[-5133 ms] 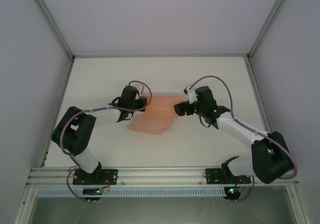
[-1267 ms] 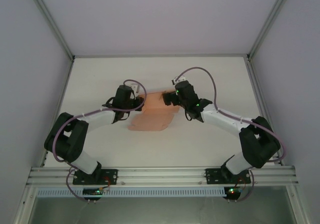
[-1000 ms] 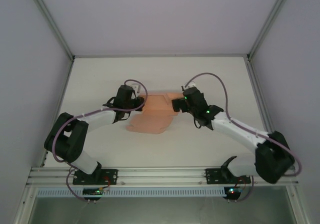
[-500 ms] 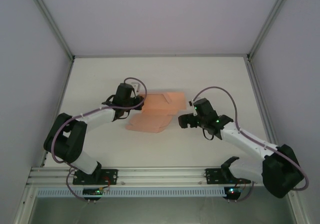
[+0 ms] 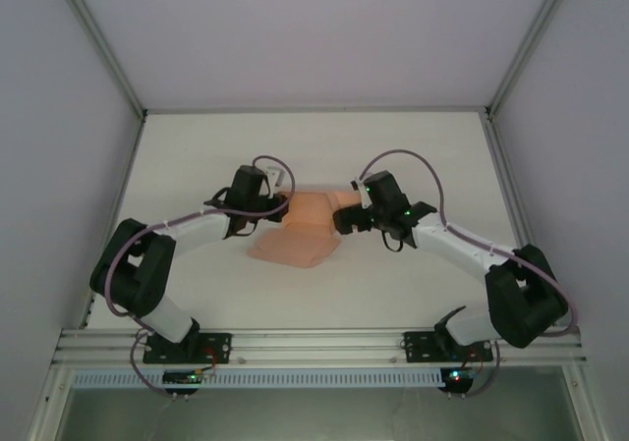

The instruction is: Assemble paper box

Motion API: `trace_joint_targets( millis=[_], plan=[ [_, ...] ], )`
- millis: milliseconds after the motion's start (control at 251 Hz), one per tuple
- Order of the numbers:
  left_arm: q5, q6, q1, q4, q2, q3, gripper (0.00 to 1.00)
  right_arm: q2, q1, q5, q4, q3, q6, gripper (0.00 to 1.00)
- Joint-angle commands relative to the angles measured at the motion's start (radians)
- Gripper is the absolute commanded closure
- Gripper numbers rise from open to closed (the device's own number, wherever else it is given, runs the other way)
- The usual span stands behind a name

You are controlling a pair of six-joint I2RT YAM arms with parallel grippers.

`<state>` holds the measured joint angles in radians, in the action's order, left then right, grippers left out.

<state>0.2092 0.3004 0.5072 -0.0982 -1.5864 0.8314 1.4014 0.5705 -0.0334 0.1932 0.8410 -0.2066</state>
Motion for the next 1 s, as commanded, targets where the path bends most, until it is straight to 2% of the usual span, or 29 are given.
trace_joint_targets(
  millis=[0, 176, 363, 459, 607, 774, 902, 998],
  plan=[
    [0.045, -0.026, 0.012, 0.009, -0.022, 0.053, 0.99, 0.047, -0.001, -0.013, -0.041, 0.049, 0.039, 0.01],
    [0.044, -0.004, 0.02, 0.001, -0.032, 0.066, 0.99, 0.119, 0.021, -0.006, -0.073, 0.083, 0.042, 0.01],
    [-0.011, 0.023, 0.022, 0.018, -0.031, 0.071, 0.99, 0.16, 0.061, 0.131, -0.039, 0.116, 0.034, 0.01],
    [-0.054, 0.019, 0.02, 0.042, -0.03, 0.072, 0.99, 0.118, 0.054, 0.131, -0.027, 0.101, 0.012, 0.01],
    [-0.069, 0.021, 0.013, 0.03, -0.015, 0.047, 0.99, -0.033, 0.032, 0.124, 0.009, 0.038, -0.005, 0.01],
    [-0.072, 0.024, -0.006, 0.026, 0.0, 0.035, 0.99, -0.269, -0.057, 0.041, 0.048, -0.078, 0.0, 0.01],
    [-0.066, 0.018, -0.011, 0.013, 0.015, 0.024, 0.99, -0.415, -0.199, -0.071, 0.079, -0.147, -0.026, 0.01],
    [-0.055, 0.012, -0.012, -0.007, 0.025, 0.011, 0.99, -0.449, -0.298, -0.151, 0.078, -0.188, -0.029, 0.01]
  ],
)
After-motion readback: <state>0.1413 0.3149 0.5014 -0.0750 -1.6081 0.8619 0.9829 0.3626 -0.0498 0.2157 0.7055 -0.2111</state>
